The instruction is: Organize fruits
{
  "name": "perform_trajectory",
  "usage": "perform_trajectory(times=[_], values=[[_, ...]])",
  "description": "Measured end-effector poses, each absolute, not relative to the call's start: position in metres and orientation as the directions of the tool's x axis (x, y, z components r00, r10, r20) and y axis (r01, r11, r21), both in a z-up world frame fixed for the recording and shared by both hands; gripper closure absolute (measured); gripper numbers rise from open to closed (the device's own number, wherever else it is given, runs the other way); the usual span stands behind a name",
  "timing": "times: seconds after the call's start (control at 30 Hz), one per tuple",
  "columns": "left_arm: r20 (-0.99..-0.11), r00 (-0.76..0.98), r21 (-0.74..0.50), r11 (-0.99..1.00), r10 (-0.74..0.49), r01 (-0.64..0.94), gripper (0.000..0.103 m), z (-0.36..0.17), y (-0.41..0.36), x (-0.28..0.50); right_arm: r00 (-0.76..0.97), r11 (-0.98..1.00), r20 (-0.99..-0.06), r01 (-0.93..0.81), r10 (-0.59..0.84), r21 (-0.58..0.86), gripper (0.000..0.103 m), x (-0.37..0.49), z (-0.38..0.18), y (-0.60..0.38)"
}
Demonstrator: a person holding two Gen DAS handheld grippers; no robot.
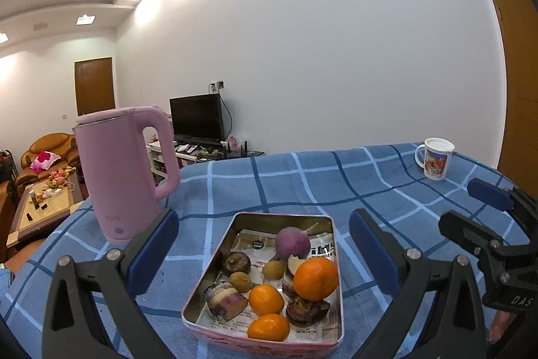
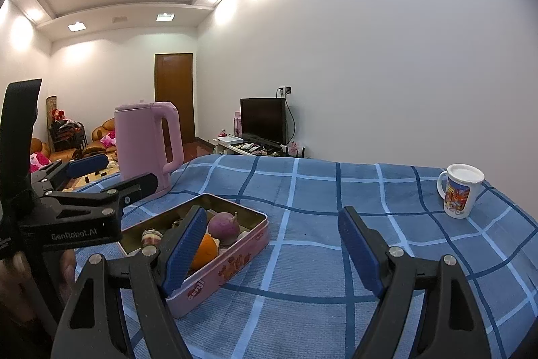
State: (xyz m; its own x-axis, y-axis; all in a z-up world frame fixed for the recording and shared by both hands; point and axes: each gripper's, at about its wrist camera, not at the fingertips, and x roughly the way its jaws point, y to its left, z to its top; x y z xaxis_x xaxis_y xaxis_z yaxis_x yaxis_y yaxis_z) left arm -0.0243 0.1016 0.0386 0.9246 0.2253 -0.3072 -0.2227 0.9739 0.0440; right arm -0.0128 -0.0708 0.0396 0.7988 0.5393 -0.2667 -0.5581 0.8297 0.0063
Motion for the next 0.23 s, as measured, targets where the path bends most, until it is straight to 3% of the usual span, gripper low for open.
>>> perform_trajectory(times=[0.23], values=[[-0.305,0.929,0.042,0.978,0.208,-0.205,0.0,0.0371,0.0989,-0.0241,0.798,0.831,-0.273,-0.557,0.537,0.008,0.022,-0.0109,0.0391,-0.074]])
